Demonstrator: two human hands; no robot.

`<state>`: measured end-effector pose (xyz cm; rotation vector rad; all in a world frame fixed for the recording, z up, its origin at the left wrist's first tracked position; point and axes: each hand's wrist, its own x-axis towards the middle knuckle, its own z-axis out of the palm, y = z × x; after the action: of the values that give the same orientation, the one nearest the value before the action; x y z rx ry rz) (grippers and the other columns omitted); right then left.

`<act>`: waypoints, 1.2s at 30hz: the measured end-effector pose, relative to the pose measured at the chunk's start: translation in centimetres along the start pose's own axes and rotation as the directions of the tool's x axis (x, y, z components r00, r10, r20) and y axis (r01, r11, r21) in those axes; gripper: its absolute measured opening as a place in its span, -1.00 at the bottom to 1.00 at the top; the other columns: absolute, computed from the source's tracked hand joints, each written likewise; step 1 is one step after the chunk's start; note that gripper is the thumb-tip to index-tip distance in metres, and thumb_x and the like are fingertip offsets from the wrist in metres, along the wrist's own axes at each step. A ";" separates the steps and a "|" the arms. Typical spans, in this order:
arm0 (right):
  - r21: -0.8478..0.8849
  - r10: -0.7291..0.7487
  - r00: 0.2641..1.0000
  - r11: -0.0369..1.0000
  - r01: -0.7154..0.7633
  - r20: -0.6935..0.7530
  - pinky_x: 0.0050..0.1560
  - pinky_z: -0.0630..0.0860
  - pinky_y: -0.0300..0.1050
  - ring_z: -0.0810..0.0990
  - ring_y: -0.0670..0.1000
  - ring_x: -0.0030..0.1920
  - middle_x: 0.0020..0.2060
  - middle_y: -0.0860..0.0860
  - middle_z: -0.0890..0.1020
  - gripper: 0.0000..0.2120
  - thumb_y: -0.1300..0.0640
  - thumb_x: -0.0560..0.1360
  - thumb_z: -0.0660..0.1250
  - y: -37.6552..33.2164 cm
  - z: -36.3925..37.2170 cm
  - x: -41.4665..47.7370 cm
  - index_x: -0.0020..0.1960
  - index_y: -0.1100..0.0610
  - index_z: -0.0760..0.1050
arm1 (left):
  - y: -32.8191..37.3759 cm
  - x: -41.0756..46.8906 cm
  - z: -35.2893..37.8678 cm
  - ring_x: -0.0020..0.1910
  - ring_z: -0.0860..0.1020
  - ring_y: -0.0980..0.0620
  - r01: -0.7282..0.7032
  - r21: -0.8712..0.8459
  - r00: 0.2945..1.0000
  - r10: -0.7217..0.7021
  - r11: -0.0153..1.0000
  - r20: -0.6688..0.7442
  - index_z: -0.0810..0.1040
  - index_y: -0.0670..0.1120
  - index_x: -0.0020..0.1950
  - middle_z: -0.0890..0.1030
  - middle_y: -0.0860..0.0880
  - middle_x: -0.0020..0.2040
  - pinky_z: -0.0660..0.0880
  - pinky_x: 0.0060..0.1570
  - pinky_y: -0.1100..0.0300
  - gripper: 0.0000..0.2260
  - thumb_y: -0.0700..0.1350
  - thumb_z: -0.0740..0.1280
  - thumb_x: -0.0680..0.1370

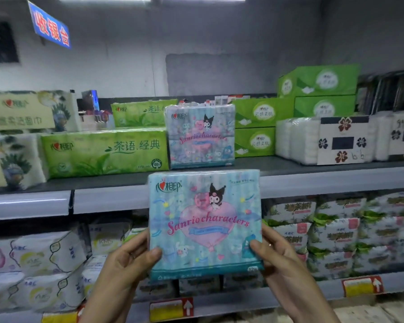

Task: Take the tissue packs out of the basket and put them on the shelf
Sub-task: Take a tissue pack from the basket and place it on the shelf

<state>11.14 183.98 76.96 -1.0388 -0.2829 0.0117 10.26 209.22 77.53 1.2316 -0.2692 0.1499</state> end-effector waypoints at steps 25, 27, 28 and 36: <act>-0.424 -0.377 0.920 0.819 0.387 0.110 0.13 0.54 -0.20 0.60 -0.07 0.13 0.09 -0.04 0.65 -0.52 -0.02 0.32 0.40 -12.9 4.4 9.6 0.21 0.07 0.51 | 10.8 11.4 4.4 0.02 0.64 0.16 -0.320 0.096 0.935 0.298 0.943 0.192 0.72 0.05 -0.02 0.69 0.02 0.06 0.53 -0.11 0.40 -0.42 0.24 0.61 0.03; -0.496 -0.396 0.912 0.773 0.395 0.108 0.06 0.52 -0.28 0.58 -0.10 0.13 0.12 -0.03 0.62 -0.52 0.00 0.41 0.38 -13.0 4.2 11.1 0.30 0.09 0.47 | 11.2 12.5 4.4 0.05 0.64 0.15 -0.320 0.116 0.936 0.295 0.940 0.193 0.71 0.04 -0.02 0.69 0.03 0.06 0.54 -0.08 0.39 -0.43 0.25 0.60 0.06; -0.514 -0.404 0.908 0.758 0.402 0.113 0.00 0.51 -0.31 0.59 -0.12 0.11 0.12 -0.03 0.62 -0.56 0.02 0.45 0.37 -13.0 4.0 11.8 0.30 0.09 0.46 | 11.3 13.1 4.3 0.06 0.64 0.14 -0.315 0.122 0.937 0.288 0.941 0.196 0.71 0.01 -0.01 0.69 0.02 0.06 0.54 -0.07 0.38 -0.43 0.24 0.59 0.08; -0.623 -0.381 0.919 0.696 0.357 0.101 -0.17 0.49 -0.43 0.60 -0.23 -0.06 -0.02 -0.17 0.62 -0.74 0.09 0.52 0.33 -10.9 3.3 14.7 0.20 0.05 0.50 | 9.4 16.4 3.9 -0.11 0.67 0.18 -0.215 0.273 0.974 0.186 0.938 0.130 0.60 -0.06 0.03 0.72 0.07 -0.07 0.58 -0.02 0.33 -0.86 -0.11 0.31 0.51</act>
<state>23.20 183.30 91.09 -1.6399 -0.4805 -0.5055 23.10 208.09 91.93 1.5004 -0.4767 0.3113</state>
